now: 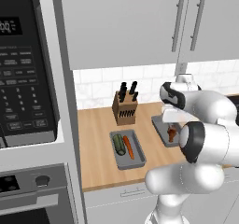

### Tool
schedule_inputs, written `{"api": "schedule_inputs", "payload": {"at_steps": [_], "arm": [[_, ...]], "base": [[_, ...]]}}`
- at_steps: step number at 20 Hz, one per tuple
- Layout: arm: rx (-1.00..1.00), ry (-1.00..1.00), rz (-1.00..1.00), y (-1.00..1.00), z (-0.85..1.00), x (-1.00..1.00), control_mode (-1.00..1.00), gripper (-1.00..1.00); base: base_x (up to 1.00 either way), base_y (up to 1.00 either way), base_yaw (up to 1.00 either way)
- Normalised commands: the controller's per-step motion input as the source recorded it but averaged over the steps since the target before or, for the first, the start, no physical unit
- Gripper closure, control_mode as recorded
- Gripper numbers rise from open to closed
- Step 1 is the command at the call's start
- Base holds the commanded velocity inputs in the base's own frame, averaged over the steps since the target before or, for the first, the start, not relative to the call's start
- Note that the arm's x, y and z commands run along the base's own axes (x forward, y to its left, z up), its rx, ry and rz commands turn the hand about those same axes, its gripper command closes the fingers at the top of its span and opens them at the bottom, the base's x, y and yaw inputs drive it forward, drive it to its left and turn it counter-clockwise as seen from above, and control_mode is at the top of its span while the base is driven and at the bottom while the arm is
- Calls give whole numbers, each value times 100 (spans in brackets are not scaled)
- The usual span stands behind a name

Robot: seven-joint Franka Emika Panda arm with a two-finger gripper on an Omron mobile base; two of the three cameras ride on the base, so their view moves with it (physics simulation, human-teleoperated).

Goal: Take the meat container that has the chicken drumstick and place it on the second highest rack of the freezer. Then take the vegetable container that has the carrot and cucumber and place it on the highest rack of the freezer.

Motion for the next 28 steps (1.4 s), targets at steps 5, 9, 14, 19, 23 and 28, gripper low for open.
{"api": "schedule_inputs", "payload": {"at_steps": [5,9,14,19,23,28], "arm": [[4,0,-6,-31,-40,12,-100,-100],[7,0,-13,-53,-46,8,-100,-100],[5,0,-12,-37,-39,3,-100,-100],[1,0,-5,-6,-15,-1,-100,-100],[0,-11,0,16,0,-26,-100,-100],[0,-5,0,5,-4,-3,-100,-100]], "base": [[0,0,0],[0,0,0],[0,0,0],[0,0,0],[0,0,0],[0,0,0]]}}
